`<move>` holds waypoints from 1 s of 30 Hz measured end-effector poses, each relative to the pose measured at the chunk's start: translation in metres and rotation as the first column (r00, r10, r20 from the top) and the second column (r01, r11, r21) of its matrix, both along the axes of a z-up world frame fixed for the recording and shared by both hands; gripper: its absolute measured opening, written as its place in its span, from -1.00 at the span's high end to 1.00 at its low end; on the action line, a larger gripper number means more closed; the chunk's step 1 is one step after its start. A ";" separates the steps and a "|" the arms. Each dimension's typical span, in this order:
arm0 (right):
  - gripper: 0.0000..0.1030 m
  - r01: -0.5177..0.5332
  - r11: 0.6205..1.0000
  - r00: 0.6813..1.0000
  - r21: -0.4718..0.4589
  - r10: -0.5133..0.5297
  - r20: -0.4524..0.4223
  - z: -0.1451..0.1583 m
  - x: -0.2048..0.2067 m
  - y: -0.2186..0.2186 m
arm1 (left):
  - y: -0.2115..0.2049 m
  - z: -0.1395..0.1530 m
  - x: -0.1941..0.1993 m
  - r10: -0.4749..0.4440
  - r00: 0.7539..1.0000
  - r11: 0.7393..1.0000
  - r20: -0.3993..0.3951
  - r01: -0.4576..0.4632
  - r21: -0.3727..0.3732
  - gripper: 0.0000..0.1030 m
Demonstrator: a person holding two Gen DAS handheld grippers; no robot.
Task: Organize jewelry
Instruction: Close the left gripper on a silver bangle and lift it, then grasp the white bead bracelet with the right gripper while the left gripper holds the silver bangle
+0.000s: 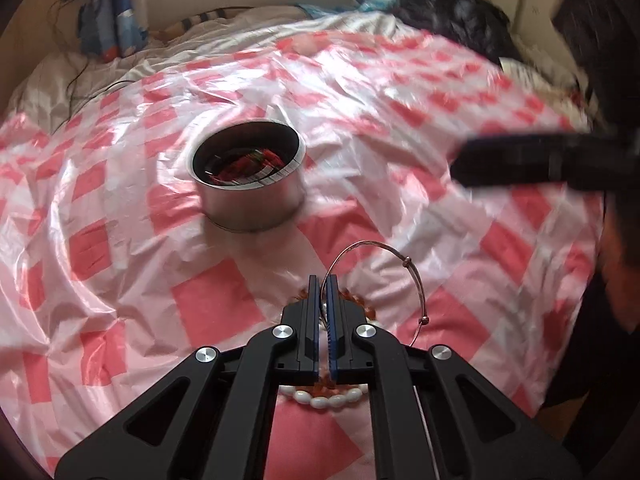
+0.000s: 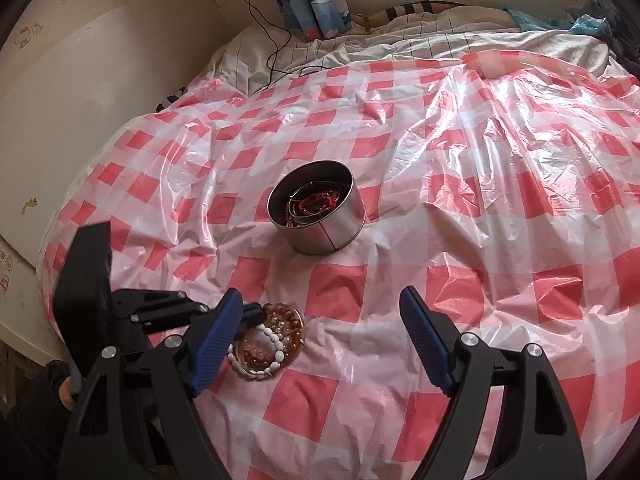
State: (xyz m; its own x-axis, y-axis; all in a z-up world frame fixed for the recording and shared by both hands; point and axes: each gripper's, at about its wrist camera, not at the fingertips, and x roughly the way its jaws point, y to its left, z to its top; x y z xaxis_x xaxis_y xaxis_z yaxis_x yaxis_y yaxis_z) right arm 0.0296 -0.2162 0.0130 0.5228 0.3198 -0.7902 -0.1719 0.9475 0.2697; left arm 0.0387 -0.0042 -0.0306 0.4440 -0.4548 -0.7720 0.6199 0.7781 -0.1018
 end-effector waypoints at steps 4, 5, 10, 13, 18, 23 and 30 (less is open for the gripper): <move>-0.50 -0.110 0.992 0.994 -0.055 0.109 -0.031 -0.014 -0.003 0.027 | 0.035 0.014 0.024 0.131 0.991 0.989 -0.018 -0.132 -0.069 0.94; -0.50 -0.143 0.987 0.989 -0.078 0.140 -0.035 -0.018 -0.005 0.036 | 0.043 0.015 0.027 0.161 0.987 0.984 -0.019 -0.162 -0.072 0.94; 0.01 -0.276 0.949 0.961 -0.154 0.271 -0.059 -0.042 -0.017 0.081 | 0.075 0.016 0.039 0.245 0.969 0.965 -0.031 -0.247 -0.087 0.94; 0.12 -0.272 0.940 0.962 -0.205 0.263 -0.070 -0.056 -0.018 0.092 | 0.081 0.017 0.039 0.249 0.968 0.964 -0.026 -0.250 -0.087 0.94; 0.53 -0.285 0.920 0.958 -0.270 0.265 -0.107 -0.075 -0.020 0.099 | 0.084 0.020 0.038 0.251 0.968 0.963 -0.021 -0.252 -0.096 0.94; 0.84 -0.275 0.929 0.961 -0.249 0.264 -0.076 -0.072 -0.023 0.098 | 0.082 0.023 0.036 0.248 0.969 0.964 -0.014 -0.248 -0.100 0.94; 0.85 -0.233 0.967 0.973 -0.108 0.232 -0.017 -0.046 -0.017 0.081 | 0.080 0.023 0.036 0.254 0.967 0.962 -0.015 -0.254 -0.098 0.94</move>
State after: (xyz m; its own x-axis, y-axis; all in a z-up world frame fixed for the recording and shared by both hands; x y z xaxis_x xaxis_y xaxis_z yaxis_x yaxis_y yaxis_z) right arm 0.0122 -0.1356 -0.0325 0.4408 0.3440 -0.8291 -0.3899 0.9054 0.1683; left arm 0.0745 0.0761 -0.0078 0.5533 -0.4007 -0.7303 0.4027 0.8961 -0.1866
